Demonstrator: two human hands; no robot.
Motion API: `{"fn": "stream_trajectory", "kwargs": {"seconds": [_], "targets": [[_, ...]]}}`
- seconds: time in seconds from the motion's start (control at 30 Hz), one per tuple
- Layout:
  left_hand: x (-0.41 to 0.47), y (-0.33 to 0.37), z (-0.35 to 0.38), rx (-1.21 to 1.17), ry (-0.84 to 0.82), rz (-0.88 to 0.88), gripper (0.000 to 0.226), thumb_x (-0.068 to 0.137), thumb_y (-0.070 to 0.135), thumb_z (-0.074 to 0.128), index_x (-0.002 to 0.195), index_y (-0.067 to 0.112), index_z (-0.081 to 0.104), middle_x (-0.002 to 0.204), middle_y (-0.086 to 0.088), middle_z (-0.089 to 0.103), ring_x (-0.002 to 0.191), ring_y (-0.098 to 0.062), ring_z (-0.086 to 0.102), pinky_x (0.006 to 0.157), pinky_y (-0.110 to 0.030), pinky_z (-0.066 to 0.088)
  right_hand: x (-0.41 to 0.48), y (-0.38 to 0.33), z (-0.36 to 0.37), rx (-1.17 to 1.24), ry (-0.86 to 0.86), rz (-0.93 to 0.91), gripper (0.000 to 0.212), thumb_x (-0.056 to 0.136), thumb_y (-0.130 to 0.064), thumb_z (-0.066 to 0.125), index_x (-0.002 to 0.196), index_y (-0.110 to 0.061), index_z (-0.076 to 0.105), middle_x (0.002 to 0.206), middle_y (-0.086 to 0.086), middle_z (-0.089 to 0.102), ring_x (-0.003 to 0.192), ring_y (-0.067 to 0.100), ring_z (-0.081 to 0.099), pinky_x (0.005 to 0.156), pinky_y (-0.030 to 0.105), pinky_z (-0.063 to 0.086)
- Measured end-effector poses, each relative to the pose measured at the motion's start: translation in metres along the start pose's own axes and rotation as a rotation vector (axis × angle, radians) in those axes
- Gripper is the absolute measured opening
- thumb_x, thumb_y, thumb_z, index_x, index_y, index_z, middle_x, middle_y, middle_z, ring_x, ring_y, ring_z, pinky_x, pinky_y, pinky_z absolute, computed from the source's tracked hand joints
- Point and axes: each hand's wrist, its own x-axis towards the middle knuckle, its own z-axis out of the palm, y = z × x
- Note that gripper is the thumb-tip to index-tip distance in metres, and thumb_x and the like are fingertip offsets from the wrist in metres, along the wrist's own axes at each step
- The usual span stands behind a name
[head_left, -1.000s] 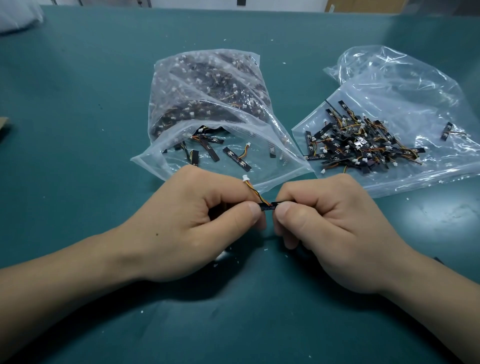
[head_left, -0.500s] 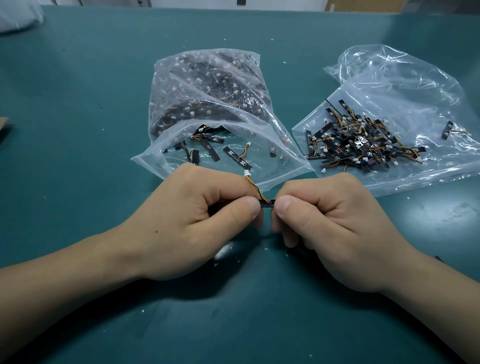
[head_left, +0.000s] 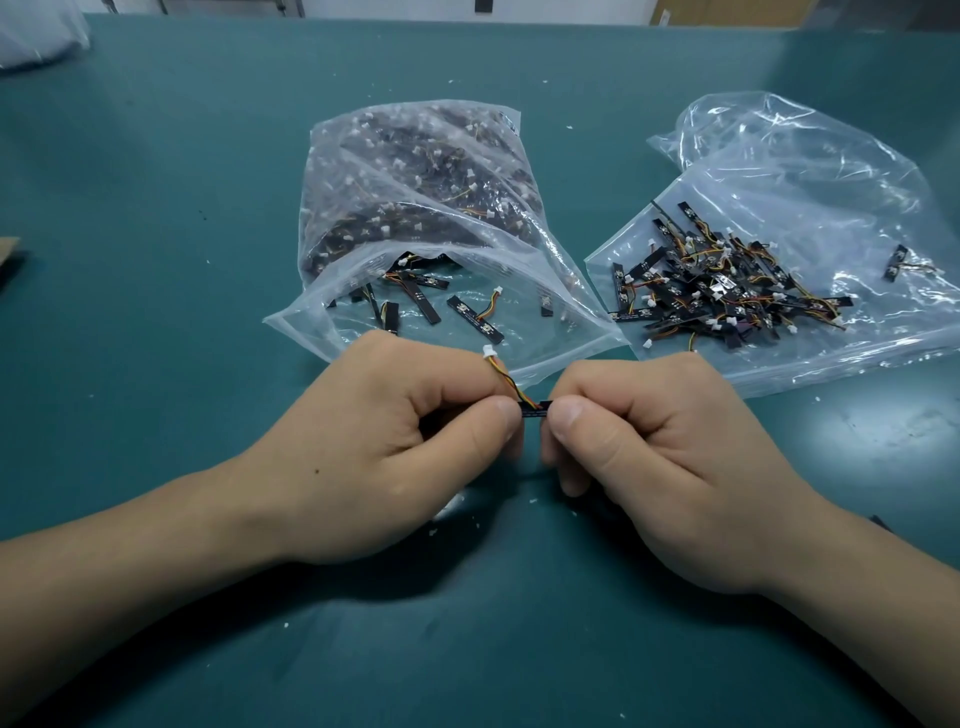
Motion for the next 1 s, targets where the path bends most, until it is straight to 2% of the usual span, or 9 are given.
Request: {"fn": "stream_trajectory", "kwargs": {"seconds": [0.13, 0.23, 0.37, 0.57, 0.73, 0.83, 1.0], "targets": [[0.0002, 0.0004, 0.0002, 0.004, -0.001, 0.003, 0.030, 0.096, 0.032, 0.049, 0.076, 0.021, 0.069, 0.061, 0.003, 0.058, 0.057, -0.017, 0.055, 0.056, -0.027, 0.045, -0.0003, 0.0011, 0.0004, 0.014, 0.001, 0.001, 0.033, 0.099, -0.028, 0.048, 0.070, -0.020, 0.063, 0.059, -0.002, 0.062, 0.054, 0.013, 0.056, 0.053, 0.018, 0.038], [0.0002, 0.0016, 0.0009, 0.038, 0.022, 0.012, 0.030, 0.097, 0.027, 0.050, 0.071, 0.018, 0.063, 0.058, 0.001, 0.052, 0.055, -0.016, 0.049, 0.053, -0.022, 0.040, -0.0001, 0.0014, 0.0006, 0.022, -0.011, 0.013, 0.032, 0.100, -0.022, 0.050, 0.070, -0.024, 0.063, 0.060, -0.009, 0.064, 0.055, 0.008, 0.058, 0.055, 0.013, 0.037], [-0.0008, 0.0027, 0.0004, 0.025, 0.039, 0.039, 0.031, 0.096, 0.025, 0.050, 0.069, 0.015, 0.062, 0.057, 0.002, 0.048, 0.053, -0.016, 0.047, 0.052, -0.022, 0.038, -0.0005, 0.0001, 0.0007, 0.021, -0.009, -0.014, 0.031, 0.100, -0.032, 0.045, 0.074, -0.027, 0.062, 0.061, -0.011, 0.063, 0.056, 0.004, 0.058, 0.056, 0.010, 0.036], [-0.0006, 0.0012, 0.0010, 0.033, 0.026, 0.013, 0.031, 0.094, 0.026, 0.051, 0.068, 0.013, 0.063, 0.056, 0.001, 0.050, 0.052, -0.017, 0.048, 0.051, -0.024, 0.039, -0.0010, 0.0018, 0.0010, -0.027, -0.009, -0.023, 0.035, 0.100, -0.035, 0.042, 0.072, -0.022, 0.061, 0.061, -0.009, 0.063, 0.059, 0.012, 0.060, 0.057, 0.022, 0.043], [-0.0006, 0.0020, 0.0007, 0.054, 0.037, 0.032, 0.031, 0.095, 0.028, 0.049, 0.071, 0.015, 0.065, 0.057, 0.002, 0.052, 0.054, -0.015, 0.050, 0.052, -0.024, 0.040, -0.0004, 0.0031, 0.0010, -0.038, -0.008, -0.017, 0.036, 0.099, -0.036, 0.041, 0.071, -0.023, 0.059, 0.060, -0.005, 0.062, 0.058, 0.015, 0.058, 0.056, 0.026, 0.042], [-0.0006, 0.0016, 0.0010, 0.069, 0.020, 0.029, 0.034, 0.097, 0.027, 0.049, 0.069, 0.012, 0.061, 0.055, 0.002, 0.048, 0.052, -0.016, 0.047, 0.051, -0.023, 0.038, -0.0004, 0.0040, 0.0012, -0.067, -0.009, -0.018, 0.040, 0.099, -0.037, 0.040, 0.068, -0.018, 0.058, 0.059, -0.002, 0.060, 0.057, 0.016, 0.056, 0.057, 0.035, 0.044], [-0.0002, 0.0015, 0.0004, 0.051, 0.003, 0.031, 0.034, 0.097, 0.031, 0.047, 0.068, 0.015, 0.058, 0.055, 0.003, 0.048, 0.053, -0.016, 0.048, 0.052, -0.026, 0.039, -0.0019, 0.0046, 0.0000, -0.071, -0.018, -0.026, 0.041, 0.098, -0.038, 0.040, 0.067, -0.016, 0.057, 0.059, 0.001, 0.058, 0.056, 0.019, 0.054, 0.057, 0.041, 0.044]]}}
